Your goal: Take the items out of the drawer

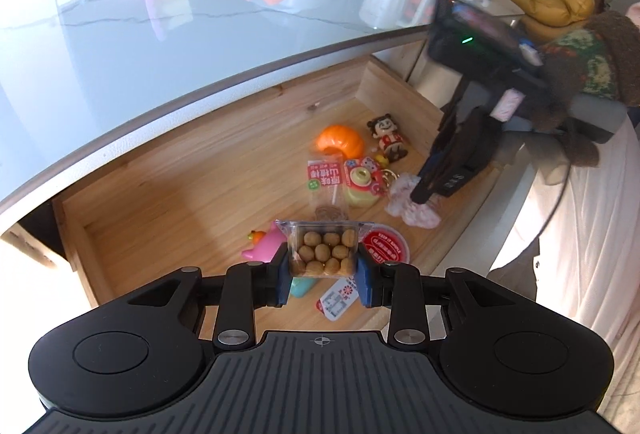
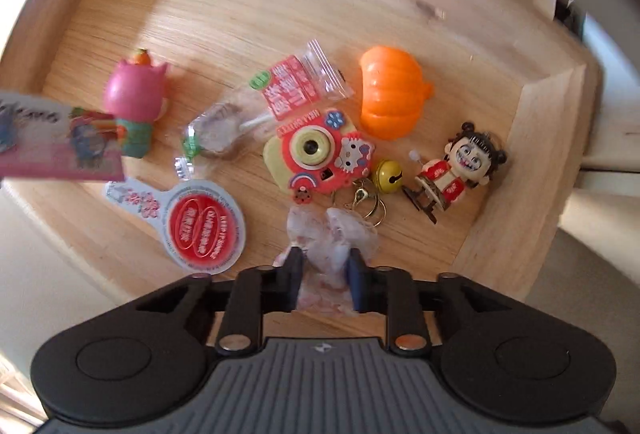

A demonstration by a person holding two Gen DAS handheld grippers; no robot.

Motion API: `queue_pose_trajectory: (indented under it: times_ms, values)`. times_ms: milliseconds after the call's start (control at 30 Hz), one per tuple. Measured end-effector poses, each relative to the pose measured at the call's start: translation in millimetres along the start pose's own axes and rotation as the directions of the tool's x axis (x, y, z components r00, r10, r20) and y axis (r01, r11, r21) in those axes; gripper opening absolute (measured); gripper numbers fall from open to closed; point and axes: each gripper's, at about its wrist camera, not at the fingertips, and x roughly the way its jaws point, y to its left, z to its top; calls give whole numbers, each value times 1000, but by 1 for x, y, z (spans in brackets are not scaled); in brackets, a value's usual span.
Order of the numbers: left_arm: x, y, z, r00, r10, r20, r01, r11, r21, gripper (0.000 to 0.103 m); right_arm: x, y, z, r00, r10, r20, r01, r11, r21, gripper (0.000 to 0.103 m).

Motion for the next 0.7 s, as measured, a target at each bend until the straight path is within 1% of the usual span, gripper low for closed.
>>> queue_pose_trajectory:
  times_ms: [33,100,167,233,267,300,333,367,433,467,500,533,567,600,633,667,700]
  values:
    - [-1,-1,1,1000,3,3,-3,1000,2,35,-8,2,-6,1000,14,22,-13,1000,-9,11]
    - [-3,-7,2,1000,-1,12,0,1000,6,35,-30,5,-22,996,41,84,-40,999,-12,11]
    - [-15,-13,6,999,-17,28,17,1000,-4,35,-56,6,-41,985,60,160,-58,998,-16,11]
    - [-34,-20,12,998,-33,61,34,999,-19,35,-85,7,-58,966,80,246,-80,997,-11,10]
    - [-46,-23,17,996,-31,86,32,999,-18,35,-101,6,-67,950,94,299,-96,995,-10,10]
    - [-62,-27,24,993,-17,118,19,1000,-9,35,-119,4,-74,929,106,356,-110,994,-9,10]
    - [-76,-29,32,989,0,147,-1,1000,3,35,-139,3,-80,902,112,417,-119,993,-9,10]
    - [-94,-33,46,981,29,190,-35,999,26,35,-163,-1,-84,865,116,488,-128,992,-10,10]
    - [-121,-37,72,962,92,256,-110,992,59,35,-207,-11,-93,777,110,620,-137,991,-4,10]
    - [-128,-37,86,954,123,274,-144,988,58,35,-224,-15,-95,734,100,672,-135,991,0,10]
    - [-130,-34,100,949,145,281,-164,985,46,35,-244,-20,-95,678,83,730,-127,992,5,10]
    - [-130,-28,112,947,159,278,-173,985,26,35,-258,-24,-94,632,67,772,-117,993,9,10]
    - [-123,-19,127,950,168,265,-173,985,-4,35,-267,-26,-89,593,50,804,-104,994,15,10]
    - [-114,-10,139,953,178,247,-175,984,-32,35,-271,-29,-82,565,33,824,-98,995,27,10]
    - [-103,0,149,955,189,230,-179,982,-64,35,-271,-33,-72,549,17,836,-96,994,43,10]
    - [-93,9,156,957,200,210,-185,979,-91,35,-267,-36,-61,544,4,839,-97,994,58,10]
    - [-82,18,162,960,208,187,-189,975,-114,35,-259,-41,-47,548,-11,836,-98,992,78,10]
